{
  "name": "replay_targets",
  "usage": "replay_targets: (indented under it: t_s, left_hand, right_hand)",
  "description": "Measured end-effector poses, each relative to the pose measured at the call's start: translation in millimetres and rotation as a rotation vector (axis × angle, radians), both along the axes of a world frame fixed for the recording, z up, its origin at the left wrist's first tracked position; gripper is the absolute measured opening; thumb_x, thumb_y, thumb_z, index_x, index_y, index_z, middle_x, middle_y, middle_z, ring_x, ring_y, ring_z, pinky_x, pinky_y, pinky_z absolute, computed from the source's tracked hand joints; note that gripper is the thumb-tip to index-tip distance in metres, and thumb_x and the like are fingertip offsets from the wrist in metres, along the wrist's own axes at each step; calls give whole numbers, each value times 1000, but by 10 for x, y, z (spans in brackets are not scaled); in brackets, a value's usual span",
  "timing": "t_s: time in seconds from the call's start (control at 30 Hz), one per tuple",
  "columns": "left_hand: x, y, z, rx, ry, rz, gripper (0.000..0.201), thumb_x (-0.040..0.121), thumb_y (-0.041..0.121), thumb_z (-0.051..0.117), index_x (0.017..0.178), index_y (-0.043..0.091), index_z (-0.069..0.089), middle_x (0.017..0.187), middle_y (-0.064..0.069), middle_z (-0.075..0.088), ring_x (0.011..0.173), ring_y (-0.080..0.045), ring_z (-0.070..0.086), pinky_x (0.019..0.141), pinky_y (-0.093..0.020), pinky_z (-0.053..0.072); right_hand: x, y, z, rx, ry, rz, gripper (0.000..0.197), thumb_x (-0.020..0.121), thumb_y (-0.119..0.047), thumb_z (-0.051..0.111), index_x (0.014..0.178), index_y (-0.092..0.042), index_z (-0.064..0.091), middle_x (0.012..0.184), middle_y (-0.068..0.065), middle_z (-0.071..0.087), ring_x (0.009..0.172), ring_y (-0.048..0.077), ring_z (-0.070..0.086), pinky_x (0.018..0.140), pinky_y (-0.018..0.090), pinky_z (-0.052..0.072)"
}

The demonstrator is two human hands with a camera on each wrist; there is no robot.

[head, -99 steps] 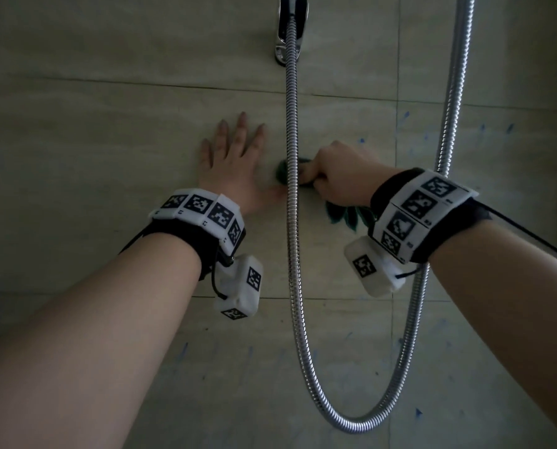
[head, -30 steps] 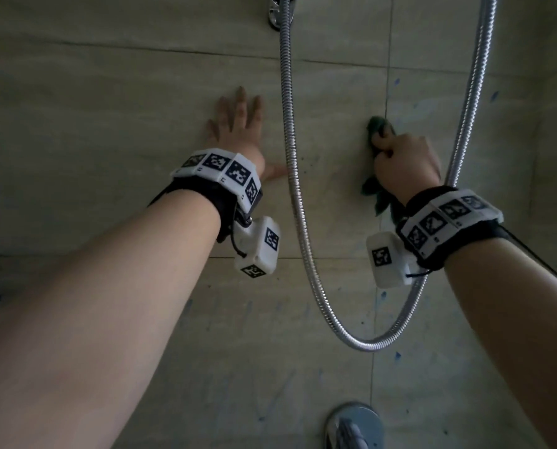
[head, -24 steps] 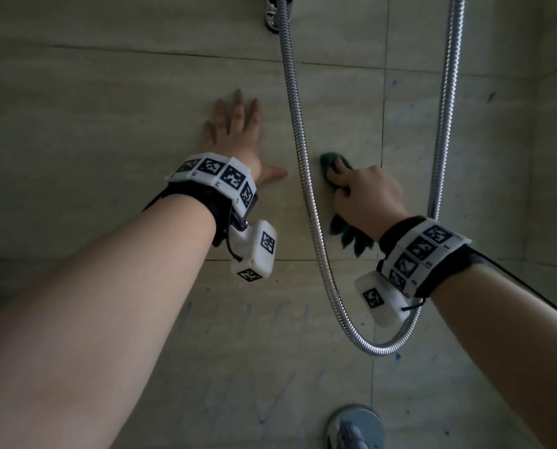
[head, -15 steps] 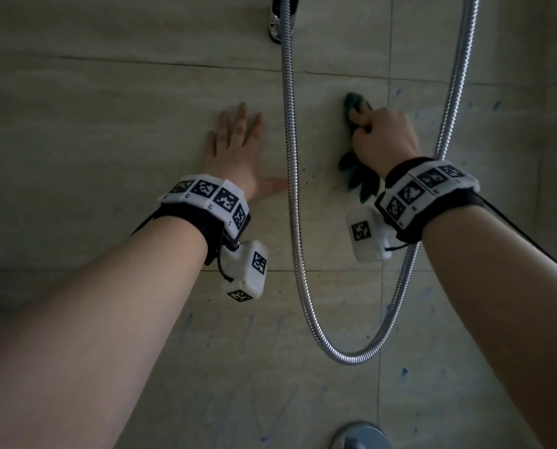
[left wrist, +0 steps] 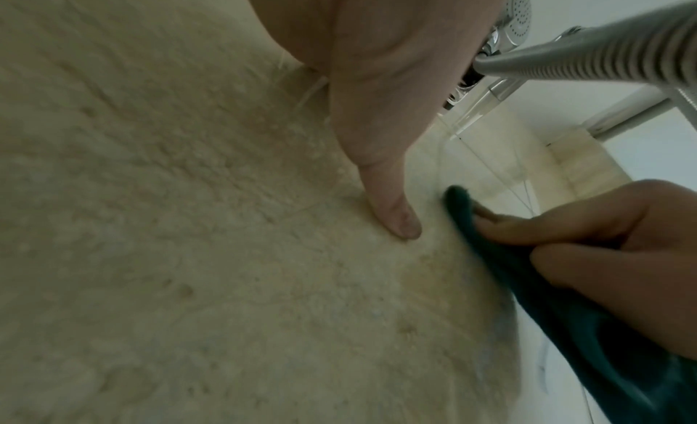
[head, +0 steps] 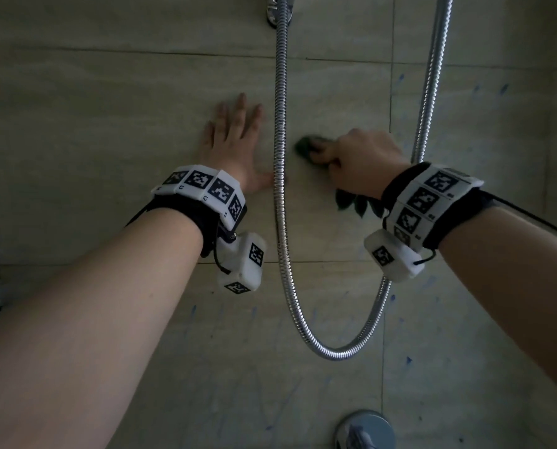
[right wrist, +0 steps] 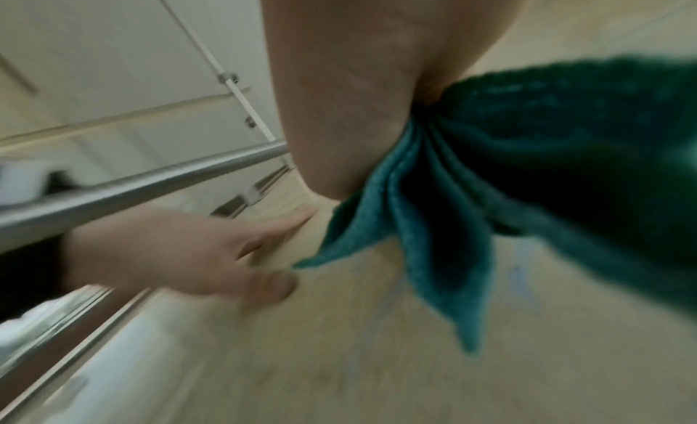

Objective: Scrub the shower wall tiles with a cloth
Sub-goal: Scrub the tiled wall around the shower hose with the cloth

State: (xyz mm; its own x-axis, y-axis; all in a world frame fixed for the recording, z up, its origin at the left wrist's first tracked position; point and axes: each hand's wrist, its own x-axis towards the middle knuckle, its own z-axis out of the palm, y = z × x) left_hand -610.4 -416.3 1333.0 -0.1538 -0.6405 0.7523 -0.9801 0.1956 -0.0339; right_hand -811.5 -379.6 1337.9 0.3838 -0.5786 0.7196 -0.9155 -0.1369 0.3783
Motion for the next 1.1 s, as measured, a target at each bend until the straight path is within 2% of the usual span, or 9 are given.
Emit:
replay_targets:
  t_s: [0.13, 0.27, 0.33, 0.4, 0.57, 0.77, 0.87, 1.03, 1.1]
  left_hand:
    - [-1, 1, -26, -22, 6, -19, 119, 75, 68, 62, 151, 24, -18, 156, -2, -30, 144, -30, -23, 116, -45, -11]
    - [5, 6, -32, -37, 16, -35, 121, 72, 69, 63, 152, 23, -15, 157, -3, -28, 145, -30, -21, 116, -45, -10]
    - [10, 9, -29, -28, 10, -42, 122, 71, 71, 62, 151, 22, -15, 157, -3, -28, 145, -31, -21, 116, -45, -10]
    - [9, 16, -37, -20, 4, -35, 122, 72, 72, 61, 151, 23, -17, 156, -3, -29, 144, -30, -22, 116, -45, -10]
    - [-11, 30, -41, 4, 13, -15, 118, 76, 65, 63, 150, 23, -20, 155, -2, -32, 144, -29, -24, 116, -44, -11]
    - [-55, 79, -45, 44, 41, -35, 120, 77, 58, 68, 150, 21, -20, 154, -4, -33, 142, -31, -27, 115, -45, -12]
    - [-118, 98, -28, 71, 67, -29, 121, 77, 52, 71, 150, 20, -21, 153, -4, -35, 142, -32, -27, 115, -47, -10]
    - [-123, 45, -48, 45, 90, -49, 117, 79, 50, 70, 151, 21, -18, 154, -3, -33, 143, -33, -25, 116, -48, -8]
    - [-114, 27, -72, 30, 90, -61, 116, 80, 53, 69, 151, 22, -17, 155, -3, -32, 143, -32, -25, 116, -48, -9]
  right_hand:
    - [-1, -44, -15, -23, -338, 84, 44, 94, -17, 39, 133, -29, 54, 107, 12, 58, 84, 27, 52, 65, 29, 36]
    - [242, -9, -470, 24, -133, 148, 27, 96, -28, 43, 116, -20, 60, 78, 5, 48, 74, 29, 54, 61, 31, 39]
    - [218, 2, -499, 40, -58, 112, 27, 97, -30, 42, 114, -22, 60, 76, 3, 47, 72, 27, 54, 59, 29, 36]
    - [110, -2, -338, 36, -51, 57, 31, 95, -28, 42, 118, -27, 61, 83, 3, 54, 78, 27, 57, 60, 28, 35]
    - [-83, -50, 2, -30, -412, -18, 41, 91, -18, 42, 127, -24, 60, 110, 11, 61, 94, 33, 60, 70, 29, 42]
    - [112, 14, -583, 106, 18, 41, 41, 95, -22, 36, 133, -27, 51, 84, 3, 53, 66, 21, 52, 53, 26, 40]
    - [-11, -1, -429, 88, 80, -19, 41, 96, -23, 35, 132, -32, 54, 91, 6, 60, 70, 23, 55, 56, 26, 41]
    - [-326, -43, 48, 0, -428, -49, 40, 92, -17, 43, 128, -24, 59, 110, 12, 61, 89, 31, 59, 68, 29, 41]
    - [-309, -40, -16, 4, -500, 1, 41, 91, -16, 44, 129, -23, 60, 114, 14, 60, 95, 32, 58, 71, 28, 40]
